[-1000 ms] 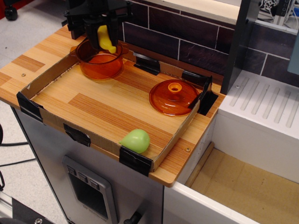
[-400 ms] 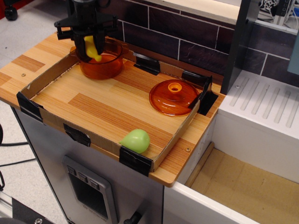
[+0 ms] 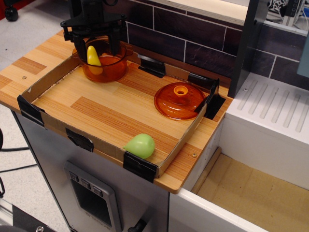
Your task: Put banana in pot
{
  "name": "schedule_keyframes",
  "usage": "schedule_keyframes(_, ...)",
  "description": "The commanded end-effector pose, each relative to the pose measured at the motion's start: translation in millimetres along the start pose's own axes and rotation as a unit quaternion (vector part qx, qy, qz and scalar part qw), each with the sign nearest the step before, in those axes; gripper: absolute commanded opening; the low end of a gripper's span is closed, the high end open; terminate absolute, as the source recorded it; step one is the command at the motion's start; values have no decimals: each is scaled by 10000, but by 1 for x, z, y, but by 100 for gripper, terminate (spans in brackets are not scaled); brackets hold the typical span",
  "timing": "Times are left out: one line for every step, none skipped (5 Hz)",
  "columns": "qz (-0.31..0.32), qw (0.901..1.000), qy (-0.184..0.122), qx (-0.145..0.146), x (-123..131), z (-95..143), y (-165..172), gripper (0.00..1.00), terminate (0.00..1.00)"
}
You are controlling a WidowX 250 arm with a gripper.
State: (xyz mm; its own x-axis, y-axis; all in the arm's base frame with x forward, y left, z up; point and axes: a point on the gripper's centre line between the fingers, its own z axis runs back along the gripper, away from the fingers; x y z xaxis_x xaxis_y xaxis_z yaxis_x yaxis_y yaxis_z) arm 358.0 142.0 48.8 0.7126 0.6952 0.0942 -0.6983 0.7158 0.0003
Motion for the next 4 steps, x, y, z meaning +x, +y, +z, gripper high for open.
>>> schedule_keyframes(-462,9964,-293,-645,-23,89,-14,100,0)
schedule_keyframes(-462,9964,-293,-645,-23,89,-14,100,0)
schedule_keyframes(-462,9964,-293,-645,-23,89,-14,100,0)
schedule_keyframes(-462,9964,-293,-645,-23,89,-14,100,100)
